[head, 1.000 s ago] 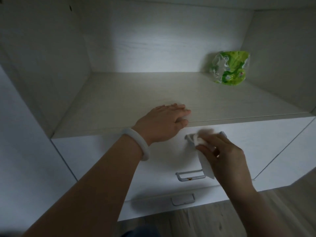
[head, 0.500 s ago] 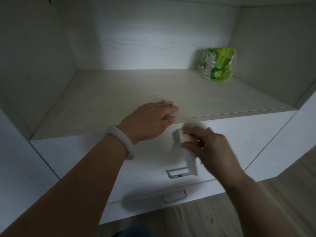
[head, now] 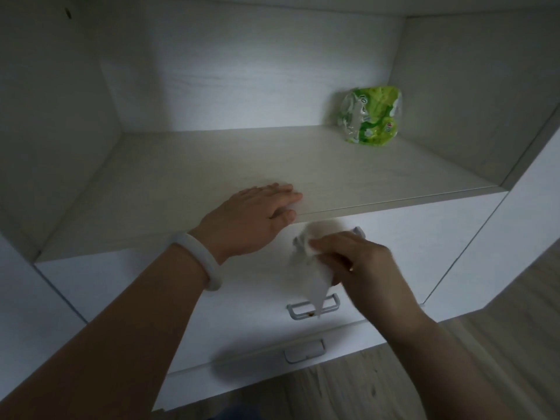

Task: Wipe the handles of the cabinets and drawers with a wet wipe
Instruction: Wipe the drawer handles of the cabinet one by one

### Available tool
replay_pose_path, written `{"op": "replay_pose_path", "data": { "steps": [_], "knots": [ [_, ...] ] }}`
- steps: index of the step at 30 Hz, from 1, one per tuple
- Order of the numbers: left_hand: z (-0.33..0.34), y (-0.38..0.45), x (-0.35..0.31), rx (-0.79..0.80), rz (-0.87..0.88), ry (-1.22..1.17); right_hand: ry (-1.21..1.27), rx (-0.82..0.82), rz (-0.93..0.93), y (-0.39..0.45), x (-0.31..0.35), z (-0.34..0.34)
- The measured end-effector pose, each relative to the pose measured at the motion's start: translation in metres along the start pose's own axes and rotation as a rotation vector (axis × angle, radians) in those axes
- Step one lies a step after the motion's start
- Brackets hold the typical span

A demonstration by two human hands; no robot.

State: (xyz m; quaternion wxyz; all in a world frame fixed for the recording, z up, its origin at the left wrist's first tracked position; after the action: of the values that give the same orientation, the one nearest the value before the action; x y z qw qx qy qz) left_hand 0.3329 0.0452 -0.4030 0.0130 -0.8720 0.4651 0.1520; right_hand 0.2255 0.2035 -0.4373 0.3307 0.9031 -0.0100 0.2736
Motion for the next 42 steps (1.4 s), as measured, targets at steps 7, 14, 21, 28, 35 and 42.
{"op": "replay_pose_path", "data": {
  "steps": [7, 14, 21, 28, 35, 42],
  "knots": [
    [0.001, 0.002, 0.0, -0.006, -0.006, -0.017, -0.135, -0.474, 0.257, -0.02, -0.03, -0.056],
    [0.002, 0.001, 0.0, -0.007, -0.004, -0.017, -0.103, -0.4, 0.259, -0.014, -0.031, -0.027],
    [0.002, 0.002, 0.0, -0.008, -0.008, -0.01, 0.017, -0.347, 0.291, -0.024, -0.023, -0.017],
    [0.001, 0.002, 0.0, -0.007, 0.0, -0.01, 0.272, -0.364, 0.458, -0.016, -0.038, -0.026],
    [0.002, 0.002, 0.001, -0.003, 0.0, -0.006, 0.102, -0.244, 0.366, -0.027, -0.019, -0.024],
    [0.001, 0.001, -0.001, 0.002, -0.002, -0.002, -0.245, -0.113, 0.21, -0.015, -0.026, -0.019]
  ]
}}
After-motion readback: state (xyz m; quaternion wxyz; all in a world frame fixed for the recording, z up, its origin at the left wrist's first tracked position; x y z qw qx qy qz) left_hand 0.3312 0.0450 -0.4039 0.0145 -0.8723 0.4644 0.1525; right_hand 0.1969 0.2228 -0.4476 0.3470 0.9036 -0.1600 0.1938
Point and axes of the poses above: each hand's wrist, its own y-axis towards the middle knuckle, its own z-axis out of the palm, x = y × z, the point moved 4 cm from there along y, towards the middle knuckle, and after that the axes turned 7 degrees about -z, right-handed, at the moved point
